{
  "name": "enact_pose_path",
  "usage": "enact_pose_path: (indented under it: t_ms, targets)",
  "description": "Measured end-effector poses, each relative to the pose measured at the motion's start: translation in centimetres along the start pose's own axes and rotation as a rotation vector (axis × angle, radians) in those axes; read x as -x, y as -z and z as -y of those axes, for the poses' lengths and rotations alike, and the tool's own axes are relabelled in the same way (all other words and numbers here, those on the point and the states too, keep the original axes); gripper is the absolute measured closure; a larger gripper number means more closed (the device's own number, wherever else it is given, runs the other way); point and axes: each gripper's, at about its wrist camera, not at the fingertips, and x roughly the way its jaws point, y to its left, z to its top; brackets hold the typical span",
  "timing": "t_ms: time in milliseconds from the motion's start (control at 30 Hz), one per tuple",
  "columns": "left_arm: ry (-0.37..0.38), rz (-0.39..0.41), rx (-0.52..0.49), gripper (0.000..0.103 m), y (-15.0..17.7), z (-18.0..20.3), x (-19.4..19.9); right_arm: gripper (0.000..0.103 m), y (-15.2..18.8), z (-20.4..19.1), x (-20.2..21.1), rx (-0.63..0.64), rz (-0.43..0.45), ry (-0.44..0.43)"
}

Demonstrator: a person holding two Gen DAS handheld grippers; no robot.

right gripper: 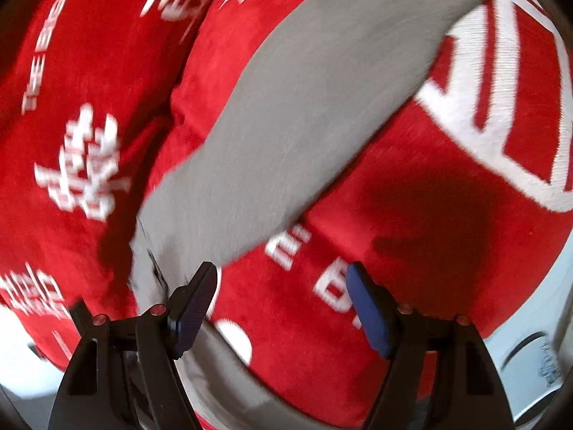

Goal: Fold small clothes

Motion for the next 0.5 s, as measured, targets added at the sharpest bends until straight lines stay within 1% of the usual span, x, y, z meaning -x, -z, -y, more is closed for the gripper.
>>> enact_pose_path:
  t_ms: [67, 167, 233, 333, 400, 500]
  targets:
    - [0.029, -0.017, 0.013, 0.0, 0.2, -0.1, 0.2, 0.025, -0.9, 1.3, 0.5, -0.069, 0.034, -0.037]
    - [0.042, -0.031, 0.017, 0.0, 0.6, -0.5, 0.6, 0.025, -2.1, 2.5, 1.2, -0.133, 0.081, -0.093]
    - [0.038, -0.033, 0.016, 0.0, 0.6, -0.7, 0.6, 0.025, -2.8, 2.9, 1.6, -0.151, 0.113, -0.118]
    - [0.044, -0.045, 0.022, 0.0, 1.1, -0.7, 0.6, 0.025, -3.9, 3.3, 1.2, -0.183, 0.118, -0.155]
    - [0.073, -0.063, 0.017, 0.0, 1.0, -0.8, 0.6, 0.025, -4.5, 3.4, 0.6, -0.201, 0.115, -0.182]
    - [0.091, -0.066, 0.01, 0.0, 0.6, -1.2, 0.3, 0.025, -5.3, 3.5, 0.3, -0.22, 0.128, -0.216]
